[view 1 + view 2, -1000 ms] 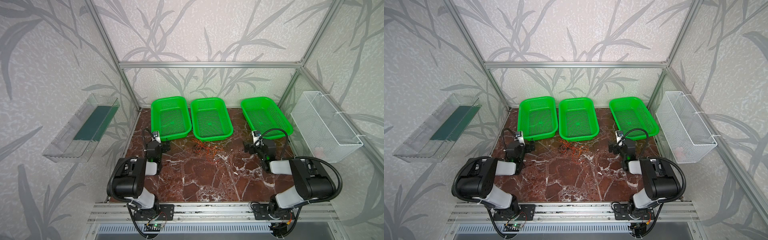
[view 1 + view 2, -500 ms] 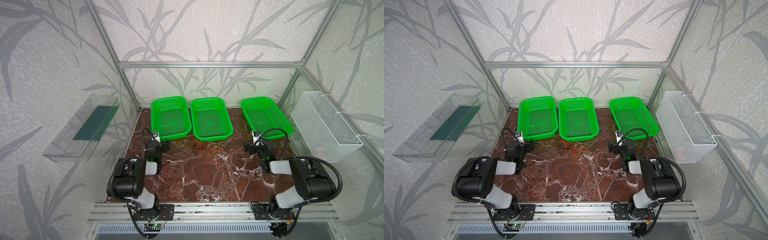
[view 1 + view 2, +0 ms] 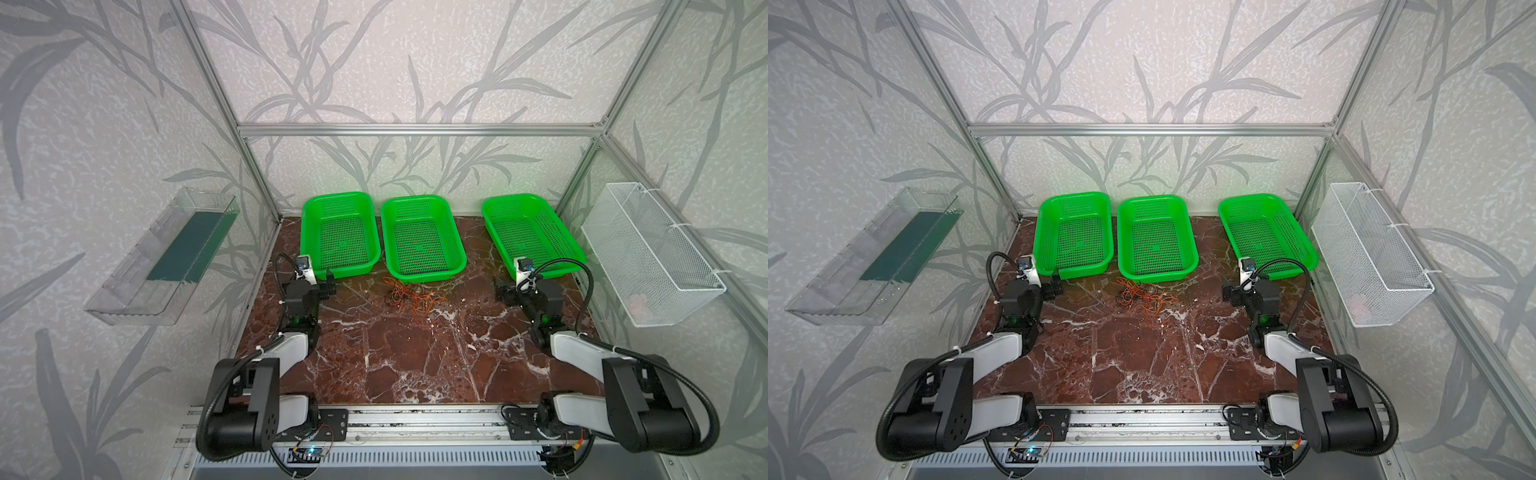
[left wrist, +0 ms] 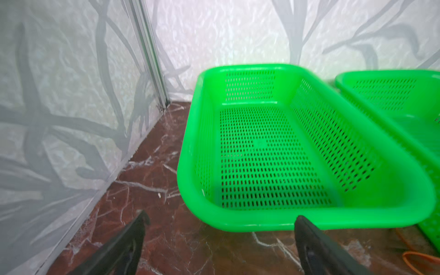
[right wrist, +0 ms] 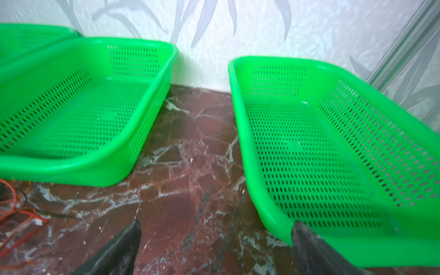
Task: Untangle the cables
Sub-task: 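Move both grippers forward to the tangled cable bundle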
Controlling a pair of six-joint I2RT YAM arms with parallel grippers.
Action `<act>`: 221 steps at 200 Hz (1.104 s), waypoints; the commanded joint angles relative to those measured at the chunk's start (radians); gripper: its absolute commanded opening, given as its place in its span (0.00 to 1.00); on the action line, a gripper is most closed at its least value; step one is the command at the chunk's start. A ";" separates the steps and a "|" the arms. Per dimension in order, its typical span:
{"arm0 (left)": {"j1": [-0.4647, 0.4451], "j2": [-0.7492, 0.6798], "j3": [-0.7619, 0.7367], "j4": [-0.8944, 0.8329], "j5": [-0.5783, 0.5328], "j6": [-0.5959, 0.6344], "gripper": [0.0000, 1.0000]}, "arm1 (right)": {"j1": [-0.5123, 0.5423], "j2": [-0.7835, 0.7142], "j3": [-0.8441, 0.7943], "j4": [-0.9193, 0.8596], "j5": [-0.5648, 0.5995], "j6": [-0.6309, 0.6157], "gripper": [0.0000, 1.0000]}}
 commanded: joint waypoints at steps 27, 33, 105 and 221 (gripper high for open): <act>-0.012 -0.251 0.106 -0.511 0.258 -0.021 0.91 | 0.064 -0.198 0.080 -0.342 -0.120 0.036 0.89; -0.016 -0.259 0.119 -0.549 0.301 -0.036 0.89 | 0.086 -0.209 0.087 -0.379 -0.128 0.039 0.88; -0.369 -0.226 0.140 -0.651 0.332 0.020 0.71 | 0.498 -0.071 0.193 -0.575 -0.165 -0.092 0.68; -0.541 -0.046 0.192 -0.563 0.297 0.081 0.60 | 0.553 0.253 0.501 -0.807 -0.047 -0.139 0.59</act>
